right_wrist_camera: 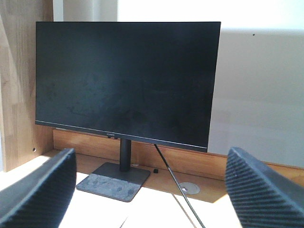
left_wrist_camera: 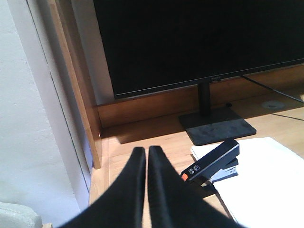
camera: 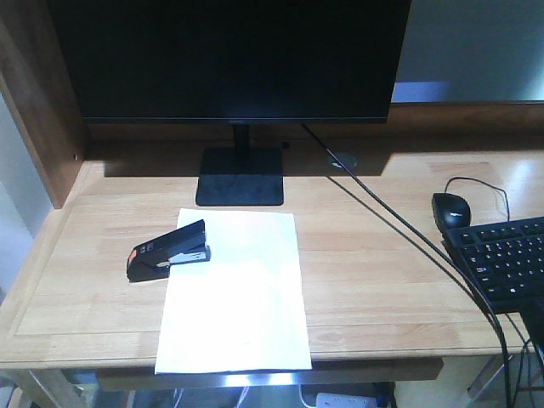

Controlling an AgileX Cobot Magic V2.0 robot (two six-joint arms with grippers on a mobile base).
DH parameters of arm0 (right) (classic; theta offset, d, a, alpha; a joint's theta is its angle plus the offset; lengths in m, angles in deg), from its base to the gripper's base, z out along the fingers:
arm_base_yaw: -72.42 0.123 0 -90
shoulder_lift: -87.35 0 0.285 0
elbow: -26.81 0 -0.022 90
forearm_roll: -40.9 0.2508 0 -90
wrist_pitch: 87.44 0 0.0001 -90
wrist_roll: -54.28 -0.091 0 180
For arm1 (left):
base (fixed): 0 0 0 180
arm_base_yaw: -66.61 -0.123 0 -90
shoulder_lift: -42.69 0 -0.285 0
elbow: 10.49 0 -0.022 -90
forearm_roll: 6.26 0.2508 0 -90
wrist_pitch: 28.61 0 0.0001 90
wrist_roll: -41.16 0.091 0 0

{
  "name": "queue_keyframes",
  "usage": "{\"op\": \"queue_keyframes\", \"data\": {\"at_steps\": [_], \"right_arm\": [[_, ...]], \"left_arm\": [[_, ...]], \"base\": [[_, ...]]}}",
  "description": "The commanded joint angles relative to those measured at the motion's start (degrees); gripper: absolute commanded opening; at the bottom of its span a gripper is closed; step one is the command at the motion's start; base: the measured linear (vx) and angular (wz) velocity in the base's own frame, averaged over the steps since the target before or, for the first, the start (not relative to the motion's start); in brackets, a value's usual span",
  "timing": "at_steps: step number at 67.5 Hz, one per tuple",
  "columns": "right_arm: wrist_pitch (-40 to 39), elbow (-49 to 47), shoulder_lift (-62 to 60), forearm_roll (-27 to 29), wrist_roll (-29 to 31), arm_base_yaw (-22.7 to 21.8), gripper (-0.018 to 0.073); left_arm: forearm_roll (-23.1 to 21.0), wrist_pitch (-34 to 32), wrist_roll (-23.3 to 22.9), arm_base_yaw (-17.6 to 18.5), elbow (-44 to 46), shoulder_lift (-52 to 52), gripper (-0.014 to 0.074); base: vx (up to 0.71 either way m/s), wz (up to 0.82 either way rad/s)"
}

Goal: Grab stapler and paper to desk for stapling

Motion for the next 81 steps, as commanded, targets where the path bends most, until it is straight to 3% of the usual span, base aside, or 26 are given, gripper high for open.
{"op": "queue_keyframes", "data": {"at_steps": [1,12,19,24,36,81], "right_arm": [[2.02,-1.53,0.61,-1.82,0.63,-0.18,0.0594],[1.97,-1.53,0.61,-1.88,0.77,-0.18,0.0575],[2.17,-1.53,0.61,-1.91,1.75,-0.18,0.0481],[2.17,-1.53,0.61,-1.86,1.75,-0.18,0.0366],[2.11,-1.53,0.61,-1.81,1.75,-0.18,-0.0017],[3.45,-1.53,0.61,-1.81,1.70,-0.18,-0.0009]], "left_arm": [[-0.72,-4.36,-0.67,0.11,1.25,-0.73,-0.0007],[-0.72,-4.36,-0.67,0.11,1.25,-0.73,-0.0007],[-0.72,-4.36,-0.67,0.11,1.25,-0.73,-0.0007],[-0.72,-4.36,-0.67,0.11,1.25,-0.73,-0.0007],[-0.72,-4.36,-0.67,0.11,1.25,-0.73,-0.0007],[-0.72,-4.36,-0.67,0.11,1.25,-0.73,-0.0007]], "base": [[0.00,0.00],[0.00,0.00],[0.00,0.00],[0.00,0.00],[0.00,0.00],[0.00,0.00]]}}
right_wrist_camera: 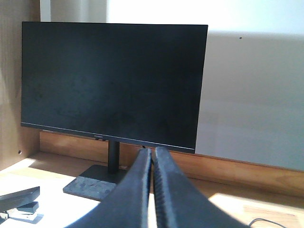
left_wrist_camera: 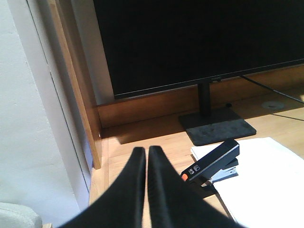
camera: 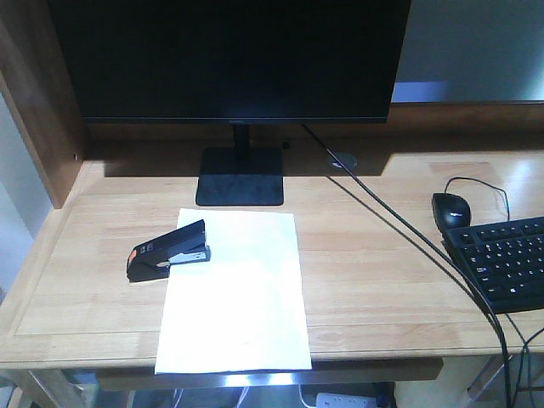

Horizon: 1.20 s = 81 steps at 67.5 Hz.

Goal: Grab stapler and paper to desk for stapling

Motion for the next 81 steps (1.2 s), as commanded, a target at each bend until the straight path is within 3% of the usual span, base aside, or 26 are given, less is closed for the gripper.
{"op": "queue_keyframes", "data": {"at_steps": [1,33,40,58,62,70,75,81], "right_arm": [[1.18,-1.53,0.61,-1.81,0.63,-0.18,-0.0009],[1.18,-1.53,0.61,-1.81,0.63,-0.18,-0.0009],[1.18,-1.53,0.61,-1.81,0.63,-0.18,-0.0009],[1.12,-1.53,0.61,-1.81,0.63,-0.18,-0.0009],[1.12,-1.53,0.61,-1.81,0.63,-0.18,-0.0009],[1.12,-1.53,0.61,-1.81,0.63,-0.18,-0.0009],[1.12,-1.53,0.61,-1.81,0.63,-0.18,-0.0009],[1.12,-1.53,0.61,-1.81,0.63,-0.18,-0.0009]], "left_arm": [[-0.72,-4.29,-0.65,0.11,1.25,-0.73,-0.0007],[-0.72,-4.37,-0.65,0.11,0.33,-0.73,-0.0007],[2.20,-4.16,-0.03,0.11,-1.53,-0.67,-0.0007],[3.94,-11.64,-0.22,-0.07,-11.40,1.47,-0.0007],[3.94,-12.95,-2.59,-0.07,-13.86,1.47,-0.0007],[4.58,-16.28,-14.08,-0.07,-17.01,1.47,-0.0007],[7.47,-17.25,-19.53,-0.07,-16.93,1.47,-0.0007],[10.36,-19.44,-21.75,-0.07,-16.93,1.47,-0.0007]], "base": [[0.00,0.00],[0.00,0.00],[0.00,0.00],[0.00,0.00],[0.00,0.00],[0.00,0.00],[0.00,0.00],[0.00,0.00]]}}
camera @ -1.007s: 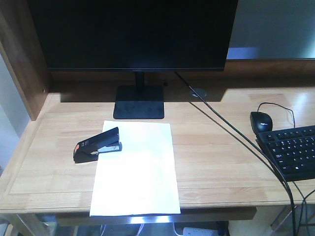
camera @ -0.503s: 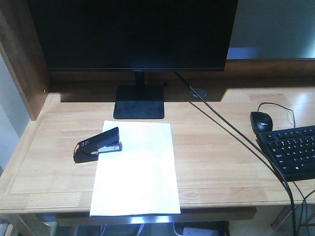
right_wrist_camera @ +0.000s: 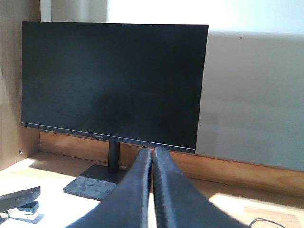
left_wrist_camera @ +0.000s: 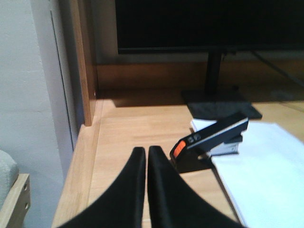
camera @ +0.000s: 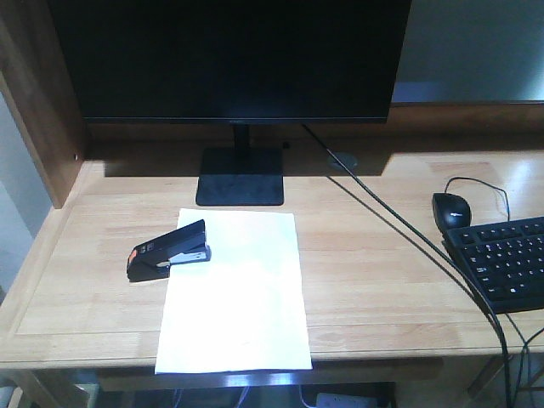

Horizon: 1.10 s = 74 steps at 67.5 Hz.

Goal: Grab stapler and paper to desk for stapling

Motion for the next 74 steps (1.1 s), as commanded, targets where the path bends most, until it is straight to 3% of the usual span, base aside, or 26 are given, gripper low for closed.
{"op": "queue_keyframes", "data": {"at_steps": [1,20,74], "right_arm": [[1.17,-1.53,0.61,-1.81,0.63,-0.18,-0.0009],[1.17,-1.53,0.61,-1.81,0.63,-0.18,-0.0009],[1.17,-1.53,0.61,-1.81,0.63,-0.18,-0.0009]], "left_arm": [[2.56,-7.16,-3.94,-0.07,-1.64,0.88,-0.0007],[1.72,-8.22,-3.02,-2.83,-1.64,0.88,-0.0007],[1.72,-6.68,-3.02,-2.75,-1.58,0.83,-0.0007]], "base": [[0.00,0.00],[0.00,0.00],[0.00,0.00]]}}
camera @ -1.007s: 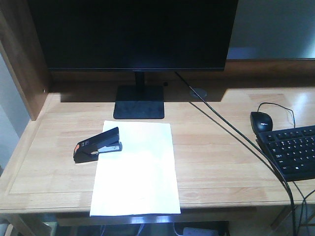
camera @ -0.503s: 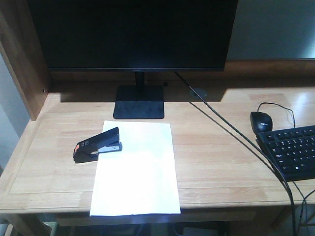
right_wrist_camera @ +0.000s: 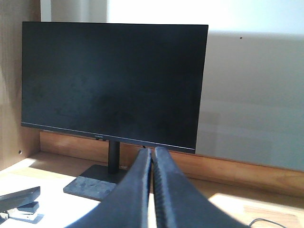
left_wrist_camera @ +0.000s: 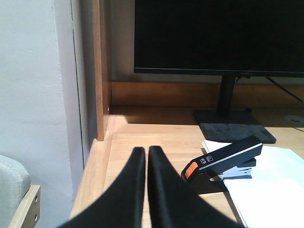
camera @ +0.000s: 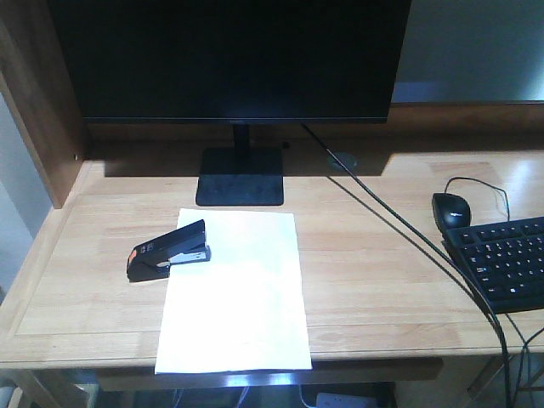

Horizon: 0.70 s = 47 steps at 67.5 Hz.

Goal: Grab stapler and paper to desk for stapling

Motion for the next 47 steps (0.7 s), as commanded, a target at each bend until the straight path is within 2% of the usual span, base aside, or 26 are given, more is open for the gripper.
{"op": "queue_keyframes", "data": {"at_steps": [1,27,32,35,39,46,47], "right_arm": [[1.17,-1.53,0.61,-1.81,0.63,-0.18,-0.0009],[1.17,-1.53,0.61,-1.36,0.70,-0.18,-0.0009],[2.99,-1.53,0.61,0.86,4.05,-0.18,-0.0009],[3.88,-1.53,0.61,5.27,7.36,-0.18,-0.0009],[5.18,-1.53,0.61,16.07,16.91,-0.18,-0.0009],[6.41,-1.53,0.61,37.18,39.69,-0.18,-0.0009],[6.66,-1.53,0.61,41.91,44.93,-0.18,-0.0009]], "left_arm": [[-0.55,-4.07,-0.35,0.11,-1.58,0.83,-0.0007],[-0.55,-4.07,-0.35,0.11,-1.58,0.83,-0.0007],[-0.55,-4.07,-0.35,0.11,-1.58,0.83,-0.0007],[-0.55,-4.07,-0.35,0.11,-1.58,0.83,-0.0007],[-0.55,-4.07,-0.35,0.11,-1.58,0.83,-0.0007],[-0.55,-4.07,-0.35,0.11,-1.58,0.83,-0.0007],[-0.55,-4.07,-0.35,0.11,-1.58,0.83,-0.0007]], "base": [[0.00,0.00],[0.00,0.00],[0.00,0.00],[0.00,0.00],[0.00,0.00],[0.00,0.00],[0.00,0.00]]}}
